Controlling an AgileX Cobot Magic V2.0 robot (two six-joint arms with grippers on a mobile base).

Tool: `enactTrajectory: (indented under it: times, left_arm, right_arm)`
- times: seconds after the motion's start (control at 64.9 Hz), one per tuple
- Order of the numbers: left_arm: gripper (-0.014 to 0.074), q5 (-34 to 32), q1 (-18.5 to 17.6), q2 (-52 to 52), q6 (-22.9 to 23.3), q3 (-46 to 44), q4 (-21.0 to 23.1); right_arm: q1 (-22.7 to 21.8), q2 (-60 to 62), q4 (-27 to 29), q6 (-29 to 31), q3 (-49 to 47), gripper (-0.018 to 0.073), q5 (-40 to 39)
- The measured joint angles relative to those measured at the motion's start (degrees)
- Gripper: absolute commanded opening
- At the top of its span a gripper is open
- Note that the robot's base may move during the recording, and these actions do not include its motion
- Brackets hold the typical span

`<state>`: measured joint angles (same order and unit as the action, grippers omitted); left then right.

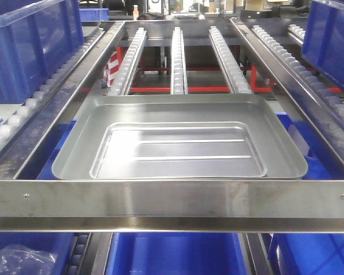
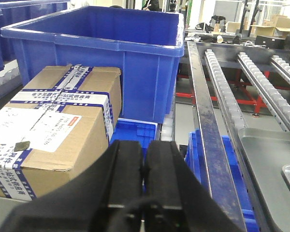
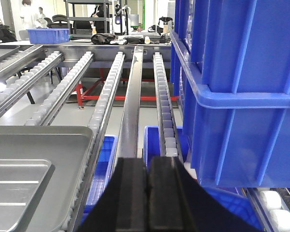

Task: Grab silver tray and place in blue box

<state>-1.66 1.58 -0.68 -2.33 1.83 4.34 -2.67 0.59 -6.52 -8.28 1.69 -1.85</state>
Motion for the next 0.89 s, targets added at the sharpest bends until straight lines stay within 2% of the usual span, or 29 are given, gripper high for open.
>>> enactTrajectory:
  times: [0.894]
  left_arm:
    - [-0.0007,-0.28,0.0,0.0,0.0,0.0,0.0]
  right_arm:
    - [0.0,0.0,0.0,-0.41,-0.12,0.0048,0.48]
